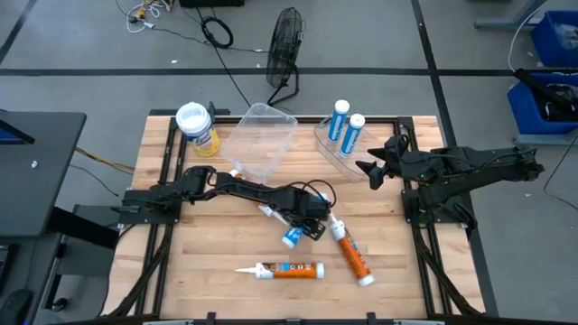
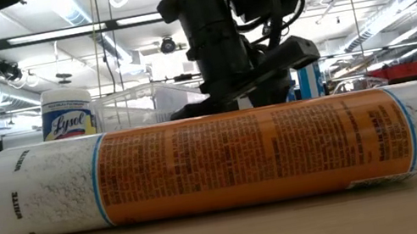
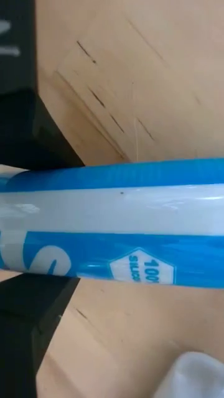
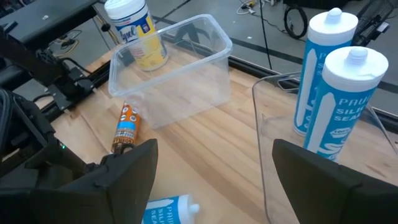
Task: Pick & place silicon tubes, Sealant and Lysol wipes
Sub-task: Put the blue sealant into the right transparent bin
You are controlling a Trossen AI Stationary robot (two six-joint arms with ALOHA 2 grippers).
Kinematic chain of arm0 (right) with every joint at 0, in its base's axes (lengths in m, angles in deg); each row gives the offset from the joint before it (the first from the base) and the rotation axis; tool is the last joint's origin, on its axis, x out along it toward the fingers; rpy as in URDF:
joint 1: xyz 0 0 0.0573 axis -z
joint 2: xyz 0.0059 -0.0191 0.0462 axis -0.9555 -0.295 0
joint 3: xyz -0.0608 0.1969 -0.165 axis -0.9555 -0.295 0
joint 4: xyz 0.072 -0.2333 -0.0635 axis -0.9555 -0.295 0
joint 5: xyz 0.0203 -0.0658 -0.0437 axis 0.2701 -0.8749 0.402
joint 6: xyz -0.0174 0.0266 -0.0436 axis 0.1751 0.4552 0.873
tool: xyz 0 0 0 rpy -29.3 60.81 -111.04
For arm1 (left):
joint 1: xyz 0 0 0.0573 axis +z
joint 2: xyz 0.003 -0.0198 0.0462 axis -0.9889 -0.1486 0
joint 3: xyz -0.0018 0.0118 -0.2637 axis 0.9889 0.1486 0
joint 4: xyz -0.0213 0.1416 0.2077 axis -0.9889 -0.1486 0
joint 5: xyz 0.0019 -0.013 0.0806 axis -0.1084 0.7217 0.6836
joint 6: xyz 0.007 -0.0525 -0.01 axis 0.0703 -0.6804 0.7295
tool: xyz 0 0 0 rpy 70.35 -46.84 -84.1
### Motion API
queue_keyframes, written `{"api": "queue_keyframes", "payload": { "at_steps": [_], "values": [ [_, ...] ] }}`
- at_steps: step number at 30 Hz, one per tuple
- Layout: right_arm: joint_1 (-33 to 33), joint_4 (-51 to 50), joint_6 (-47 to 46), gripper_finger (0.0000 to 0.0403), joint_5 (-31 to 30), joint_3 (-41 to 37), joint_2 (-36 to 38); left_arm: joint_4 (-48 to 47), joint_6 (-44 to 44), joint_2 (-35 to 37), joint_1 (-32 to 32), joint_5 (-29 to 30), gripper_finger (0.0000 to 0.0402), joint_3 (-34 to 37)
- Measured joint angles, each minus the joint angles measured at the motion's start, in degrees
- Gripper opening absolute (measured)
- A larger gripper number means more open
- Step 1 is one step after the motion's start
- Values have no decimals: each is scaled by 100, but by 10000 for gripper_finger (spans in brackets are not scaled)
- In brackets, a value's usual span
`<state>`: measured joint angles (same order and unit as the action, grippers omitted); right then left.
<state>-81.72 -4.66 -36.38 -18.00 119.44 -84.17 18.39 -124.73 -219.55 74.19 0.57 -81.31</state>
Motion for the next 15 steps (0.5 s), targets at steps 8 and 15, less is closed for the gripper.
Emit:
{"api": "queue_keyframes", "payload": {
  "at_steps": [8, 15],
  "values": [
    [1, 0, 20, 320, -2, 0, 0, -2, 535, 38, -6, 54, 217, 11],
    [0, 83, 174, 320, -156, 2, 42, -406, 1060, 459, -7, 704, 217, -195]
  ]
}}
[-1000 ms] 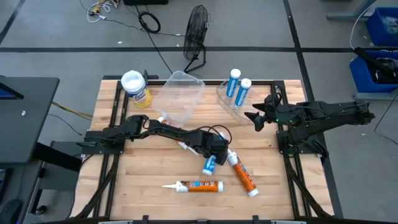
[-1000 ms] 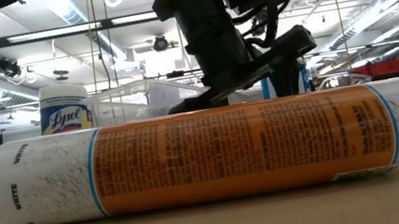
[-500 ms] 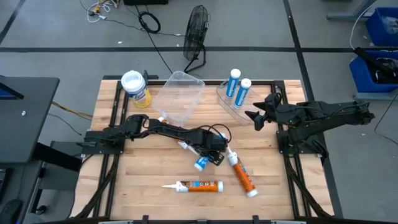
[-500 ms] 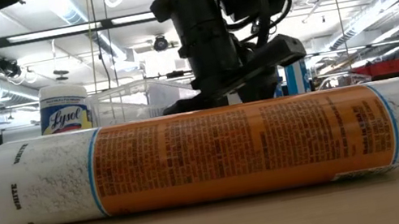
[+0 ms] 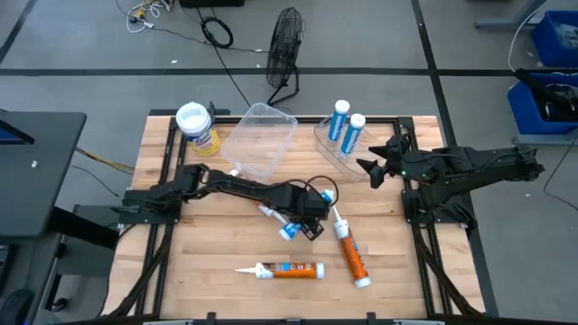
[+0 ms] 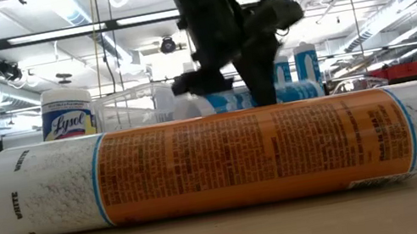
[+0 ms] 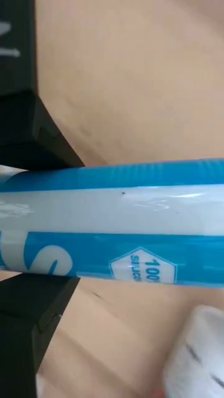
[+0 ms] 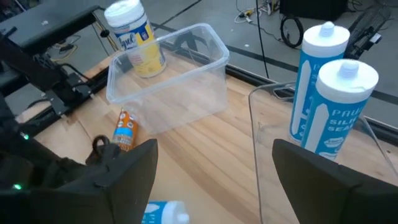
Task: Pick & place silicon tubes, Sealant and Lysol wipes
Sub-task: Put the blue sealant into the right transparent bin
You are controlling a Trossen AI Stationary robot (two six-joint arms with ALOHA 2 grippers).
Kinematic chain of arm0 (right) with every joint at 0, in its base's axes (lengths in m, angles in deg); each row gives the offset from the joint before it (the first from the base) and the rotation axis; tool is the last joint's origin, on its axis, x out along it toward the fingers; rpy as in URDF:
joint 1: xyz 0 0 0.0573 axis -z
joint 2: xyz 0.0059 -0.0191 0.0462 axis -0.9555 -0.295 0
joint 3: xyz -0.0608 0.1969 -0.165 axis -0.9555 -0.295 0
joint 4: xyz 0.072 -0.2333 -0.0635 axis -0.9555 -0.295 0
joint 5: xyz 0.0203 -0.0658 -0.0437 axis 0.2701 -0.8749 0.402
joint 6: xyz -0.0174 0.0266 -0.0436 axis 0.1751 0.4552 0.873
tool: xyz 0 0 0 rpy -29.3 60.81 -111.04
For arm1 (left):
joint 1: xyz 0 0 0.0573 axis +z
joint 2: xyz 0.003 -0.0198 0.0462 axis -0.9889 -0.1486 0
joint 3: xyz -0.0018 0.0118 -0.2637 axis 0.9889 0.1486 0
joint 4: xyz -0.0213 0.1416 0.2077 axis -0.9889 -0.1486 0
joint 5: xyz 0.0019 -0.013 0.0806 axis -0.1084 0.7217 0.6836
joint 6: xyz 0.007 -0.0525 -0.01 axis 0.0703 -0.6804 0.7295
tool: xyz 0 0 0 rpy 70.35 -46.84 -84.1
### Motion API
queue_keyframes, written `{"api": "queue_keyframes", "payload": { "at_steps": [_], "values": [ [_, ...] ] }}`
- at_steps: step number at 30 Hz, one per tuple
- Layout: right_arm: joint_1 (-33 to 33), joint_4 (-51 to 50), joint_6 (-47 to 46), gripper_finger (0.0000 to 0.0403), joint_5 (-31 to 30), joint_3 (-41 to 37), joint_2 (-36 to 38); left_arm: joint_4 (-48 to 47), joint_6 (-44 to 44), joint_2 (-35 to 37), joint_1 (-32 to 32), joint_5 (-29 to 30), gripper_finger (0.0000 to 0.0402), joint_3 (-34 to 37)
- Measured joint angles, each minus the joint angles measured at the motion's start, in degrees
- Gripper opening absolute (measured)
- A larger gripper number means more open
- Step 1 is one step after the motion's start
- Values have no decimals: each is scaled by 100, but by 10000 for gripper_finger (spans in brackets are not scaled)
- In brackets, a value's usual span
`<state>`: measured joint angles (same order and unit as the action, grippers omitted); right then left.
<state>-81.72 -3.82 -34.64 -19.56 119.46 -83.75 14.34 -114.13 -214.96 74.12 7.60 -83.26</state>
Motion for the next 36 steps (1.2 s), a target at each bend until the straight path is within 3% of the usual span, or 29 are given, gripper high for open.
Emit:
{"api": "queue_keyframes", "payload": {
  "at_steps": [5, 15, 22, 30, 36],
  "values": [
    [0, 79, -3, 320, 3, 0, 76, -239, 55, 339, 3, 524, 217, 17],
    [0, 1018, 39, 320, 395, 2, 330, -245, 190, 1699, 10, 1989, 217, 10],
    [1, 2735, 721, 325, 1175, 7, 125, 772, 839, 2537, -2, 2766, 217, 7],
    [266, 3958, 881, 392, 1242, 4, -226, 1841, 1503, 2810, -6, 2725, 217, -2],
    [589, 4855, 737, 384, 1929, 5, -625, 2065, 1639, 2824, -28, 2380, 217, 0]
  ]
}}
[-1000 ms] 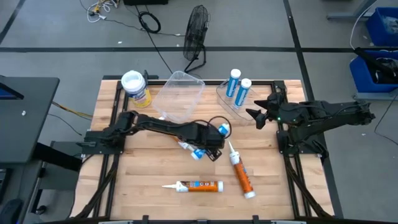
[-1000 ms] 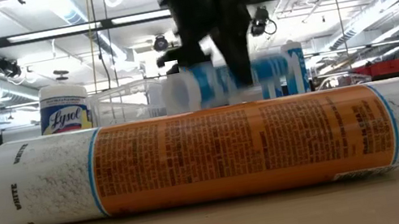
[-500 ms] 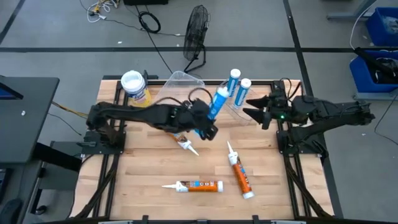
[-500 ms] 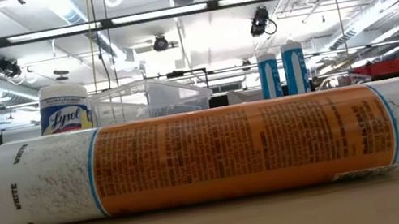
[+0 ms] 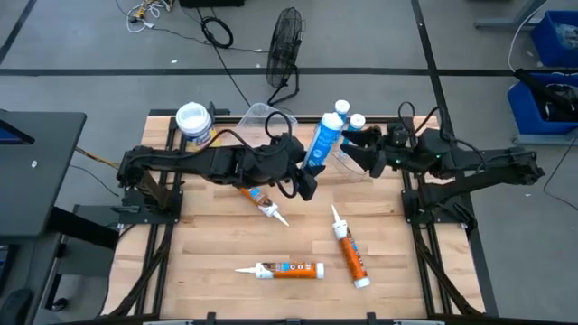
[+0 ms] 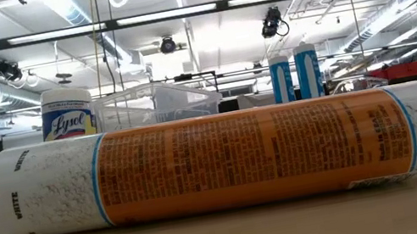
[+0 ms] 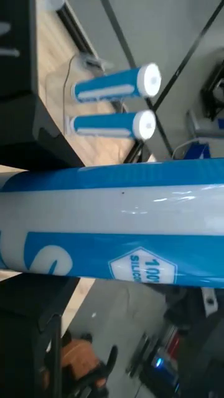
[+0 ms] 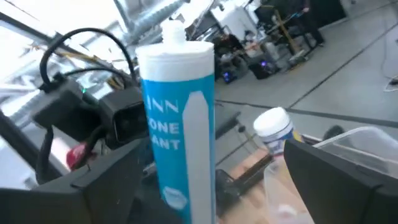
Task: Pick & place silicon tubes, Sealant and Lysol wipes
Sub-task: Put the blue sealant into the right transparent bin
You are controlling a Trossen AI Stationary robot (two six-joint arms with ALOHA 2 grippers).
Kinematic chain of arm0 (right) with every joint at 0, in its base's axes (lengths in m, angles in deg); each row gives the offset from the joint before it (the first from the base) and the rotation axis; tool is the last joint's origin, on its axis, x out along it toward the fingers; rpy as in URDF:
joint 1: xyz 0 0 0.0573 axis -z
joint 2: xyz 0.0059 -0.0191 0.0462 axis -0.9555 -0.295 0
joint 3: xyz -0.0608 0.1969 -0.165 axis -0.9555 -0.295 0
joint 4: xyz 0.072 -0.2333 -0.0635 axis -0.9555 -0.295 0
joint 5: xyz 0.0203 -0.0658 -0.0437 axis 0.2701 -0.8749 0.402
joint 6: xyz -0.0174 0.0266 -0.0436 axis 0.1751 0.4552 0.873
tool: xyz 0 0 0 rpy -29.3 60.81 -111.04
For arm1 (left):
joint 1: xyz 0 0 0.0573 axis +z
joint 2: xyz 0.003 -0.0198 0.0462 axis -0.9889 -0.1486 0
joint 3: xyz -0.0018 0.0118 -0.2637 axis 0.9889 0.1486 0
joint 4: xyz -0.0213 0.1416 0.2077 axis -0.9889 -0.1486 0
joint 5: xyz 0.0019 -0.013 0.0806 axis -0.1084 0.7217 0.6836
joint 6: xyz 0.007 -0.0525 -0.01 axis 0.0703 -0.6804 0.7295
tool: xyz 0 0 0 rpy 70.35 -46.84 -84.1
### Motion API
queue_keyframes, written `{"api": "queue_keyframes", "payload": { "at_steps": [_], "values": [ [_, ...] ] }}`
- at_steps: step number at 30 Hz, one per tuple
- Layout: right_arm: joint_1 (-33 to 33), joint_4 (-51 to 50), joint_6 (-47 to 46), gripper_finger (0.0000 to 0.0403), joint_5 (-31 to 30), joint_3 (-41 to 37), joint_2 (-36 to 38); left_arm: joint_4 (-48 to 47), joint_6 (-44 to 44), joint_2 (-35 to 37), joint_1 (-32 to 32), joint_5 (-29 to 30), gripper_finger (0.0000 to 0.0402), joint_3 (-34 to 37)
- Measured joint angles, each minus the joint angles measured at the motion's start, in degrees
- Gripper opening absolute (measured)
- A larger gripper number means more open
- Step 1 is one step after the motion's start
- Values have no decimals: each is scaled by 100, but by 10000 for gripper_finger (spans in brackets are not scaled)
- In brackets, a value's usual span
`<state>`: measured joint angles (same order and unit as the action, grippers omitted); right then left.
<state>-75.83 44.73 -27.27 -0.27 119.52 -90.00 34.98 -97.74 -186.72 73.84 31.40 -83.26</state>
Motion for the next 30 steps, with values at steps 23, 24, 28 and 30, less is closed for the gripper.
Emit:
{"api": "queue_keyframes", "payload": {
  "at_steps": [23, 24, 28, 30],
  "values": [
    [638, 2451, -164, 382, 1282, -1, -1055, -44, 151, -2, -7, -290, 217, 2],
    [668, 2428, -197, 378, 1384, -3, -1057, -46, 151, -2, -7, -290, 217, 2],
    [715, 2419, -348, 353, 1489, -1, -1071, -46, 155, -2, -7, -292, 217, 2],
    [732, 2397, -357, 338, 1490, -1, -1085, -46, 157, -2, -7, -296, 217, 2]
  ]
}}
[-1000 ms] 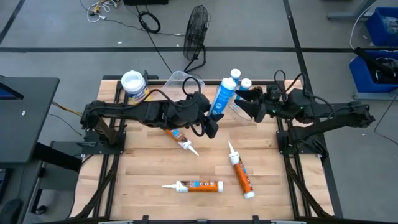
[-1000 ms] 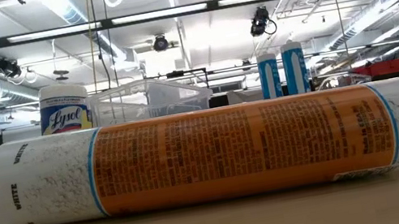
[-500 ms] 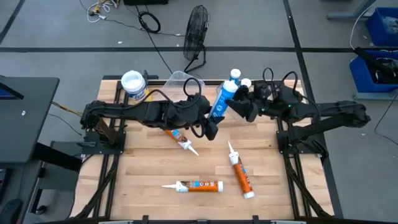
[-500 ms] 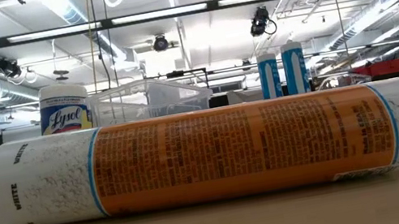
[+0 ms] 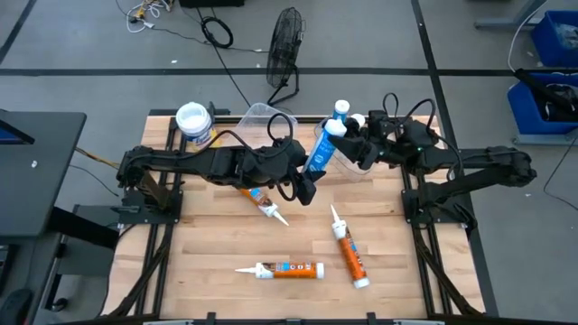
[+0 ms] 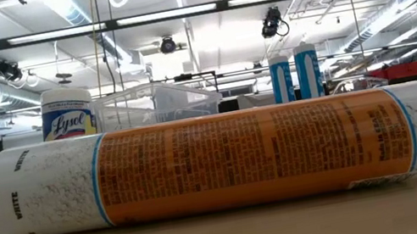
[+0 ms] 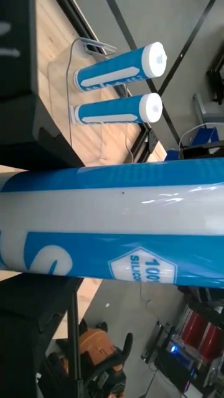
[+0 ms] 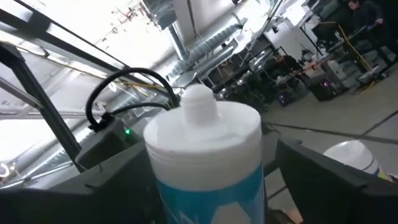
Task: Pick & place silicon tubes, Sealant and Lysol wipes
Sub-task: Put the blue sealant into the right transparent bin
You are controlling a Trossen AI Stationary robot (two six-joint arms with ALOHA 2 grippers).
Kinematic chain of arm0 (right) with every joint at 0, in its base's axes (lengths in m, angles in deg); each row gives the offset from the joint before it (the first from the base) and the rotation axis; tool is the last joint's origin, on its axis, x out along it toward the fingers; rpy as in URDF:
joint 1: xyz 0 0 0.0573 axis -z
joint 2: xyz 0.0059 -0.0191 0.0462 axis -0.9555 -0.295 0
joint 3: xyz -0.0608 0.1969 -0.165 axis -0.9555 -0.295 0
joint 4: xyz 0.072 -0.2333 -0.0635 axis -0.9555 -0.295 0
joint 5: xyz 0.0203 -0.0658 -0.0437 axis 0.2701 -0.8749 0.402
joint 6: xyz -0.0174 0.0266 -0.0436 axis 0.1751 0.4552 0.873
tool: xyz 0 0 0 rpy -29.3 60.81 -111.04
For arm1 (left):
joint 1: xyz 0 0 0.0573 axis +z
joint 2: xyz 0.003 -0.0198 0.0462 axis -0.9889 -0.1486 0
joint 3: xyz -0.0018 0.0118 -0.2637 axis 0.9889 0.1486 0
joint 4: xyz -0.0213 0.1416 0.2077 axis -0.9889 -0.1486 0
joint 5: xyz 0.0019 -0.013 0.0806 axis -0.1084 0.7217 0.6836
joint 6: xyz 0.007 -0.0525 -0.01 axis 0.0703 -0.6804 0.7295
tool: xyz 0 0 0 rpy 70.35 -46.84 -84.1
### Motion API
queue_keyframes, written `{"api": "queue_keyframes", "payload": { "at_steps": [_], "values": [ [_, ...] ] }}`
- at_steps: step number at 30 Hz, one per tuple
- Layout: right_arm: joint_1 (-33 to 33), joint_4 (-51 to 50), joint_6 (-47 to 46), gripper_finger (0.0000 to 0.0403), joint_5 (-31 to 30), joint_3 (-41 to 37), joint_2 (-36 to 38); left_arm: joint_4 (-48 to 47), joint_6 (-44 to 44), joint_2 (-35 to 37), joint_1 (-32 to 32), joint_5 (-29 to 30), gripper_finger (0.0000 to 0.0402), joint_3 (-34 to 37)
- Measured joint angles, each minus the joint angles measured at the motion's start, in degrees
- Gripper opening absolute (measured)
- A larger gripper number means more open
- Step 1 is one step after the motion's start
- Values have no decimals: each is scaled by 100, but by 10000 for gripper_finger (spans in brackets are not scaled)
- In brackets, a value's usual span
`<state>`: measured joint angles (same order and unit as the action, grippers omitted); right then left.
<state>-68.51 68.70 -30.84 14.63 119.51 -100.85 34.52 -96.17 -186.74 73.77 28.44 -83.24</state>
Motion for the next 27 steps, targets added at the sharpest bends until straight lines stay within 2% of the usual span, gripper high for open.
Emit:
{"api": "queue_keyframes", "payload": {
  "at_steps": [12, 19, 27],
  "values": [
    [-1, 109, 17, 220, -153, 0, -55, -10, -8, -4, 15, 14, 217, 4],
    [-4, 163, 139, 216, -230, 0, -61, -11, -8, -2, 29, 15, 222, 4],
    [-1, 167, 344, 214, -288, -2, -61, -50, 83, -2, 41, 9, 286, 4]
  ]
}}
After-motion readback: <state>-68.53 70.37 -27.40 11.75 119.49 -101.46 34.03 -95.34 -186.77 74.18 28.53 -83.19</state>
